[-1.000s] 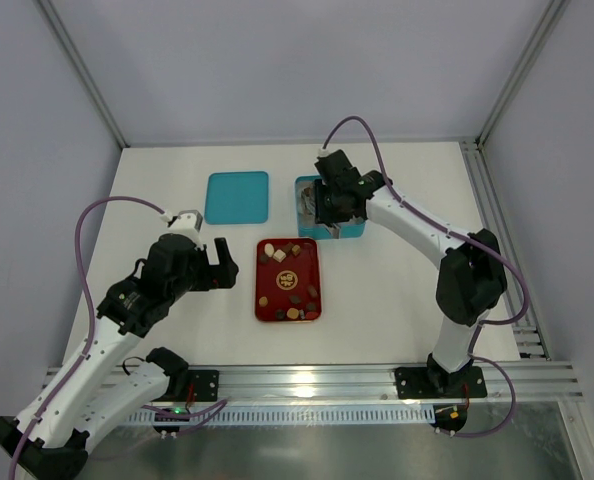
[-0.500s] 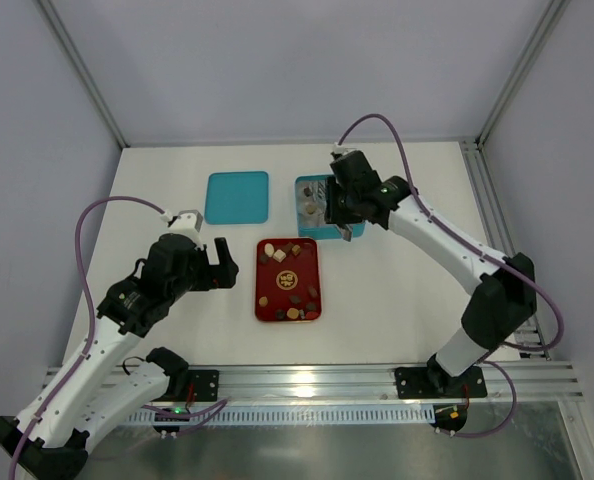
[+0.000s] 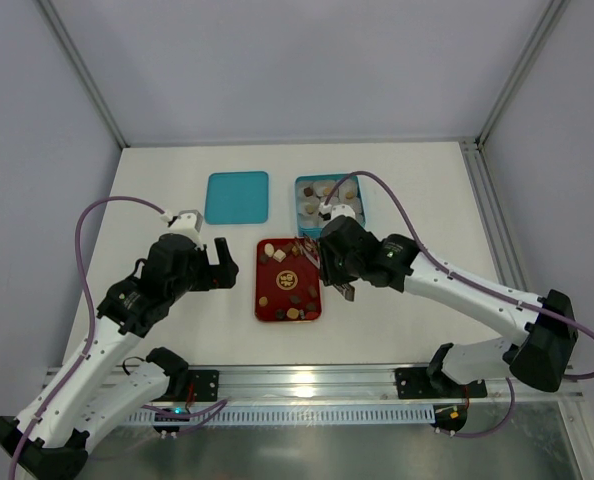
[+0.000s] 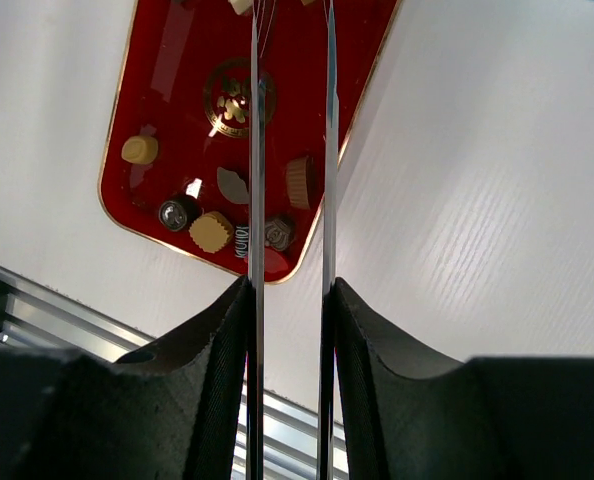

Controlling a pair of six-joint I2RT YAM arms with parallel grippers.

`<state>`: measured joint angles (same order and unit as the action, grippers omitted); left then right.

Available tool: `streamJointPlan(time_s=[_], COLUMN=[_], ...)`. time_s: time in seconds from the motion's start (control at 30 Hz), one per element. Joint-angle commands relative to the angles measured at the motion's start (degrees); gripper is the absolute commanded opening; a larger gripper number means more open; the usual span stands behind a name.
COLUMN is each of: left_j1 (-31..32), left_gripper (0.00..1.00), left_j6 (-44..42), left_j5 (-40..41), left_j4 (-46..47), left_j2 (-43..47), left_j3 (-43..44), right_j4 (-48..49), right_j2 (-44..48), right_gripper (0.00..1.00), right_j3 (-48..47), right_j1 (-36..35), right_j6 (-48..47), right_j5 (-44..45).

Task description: Pack the chocolate

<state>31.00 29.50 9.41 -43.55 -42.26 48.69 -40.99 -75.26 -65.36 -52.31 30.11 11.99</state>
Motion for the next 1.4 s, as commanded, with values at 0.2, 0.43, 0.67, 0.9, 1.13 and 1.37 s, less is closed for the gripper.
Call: streamJointPlan(time_s=[0.2, 0.43, 0.67, 0.9, 1.13, 1.37], left_j1=[0.1, 0.1, 0.1, 0.2, 0.1, 0.1], left_gripper=[1.00, 1.00, 1.00, 1.00, 1.00, 1.00], left_j6=[-0.2, -0.3, -0.2, -0.2, -0.2, -0.1], left_j5=[0.6, 0.8, 0.8, 0.9, 0.9, 1.0], left_j4=[0.9, 0.9, 0.8, 0.8, 0.8, 0.7], left_j2=[0.0, 0.0, -0.1, -0.2, -0.4, -0.4], left_j3=[0.1, 0.1, 0.1, 0.1, 0.1, 0.1], right_j4=[3.9, 5.0, 5.5, 5.5, 6.2, 7.3], right_j2=[-3.5, -7.9, -10.8, -12.9, -13.4, -13.8], right_gripper=[0.42, 0.43, 0.43, 0.43, 0.43, 0.42], right_j3=[1.1, -0.9, -2.1, -3.6, -3.8, -3.5], right_j1=[-1.1, -1.0, -0.9, -0.3, 1.1, 1.9], right_j6=[-0.2, -3.0, -4.2, -5.4, -6.7, -7.3], right_j5=[2.2, 1.6, 1.5, 2.3, 1.5, 0.5])
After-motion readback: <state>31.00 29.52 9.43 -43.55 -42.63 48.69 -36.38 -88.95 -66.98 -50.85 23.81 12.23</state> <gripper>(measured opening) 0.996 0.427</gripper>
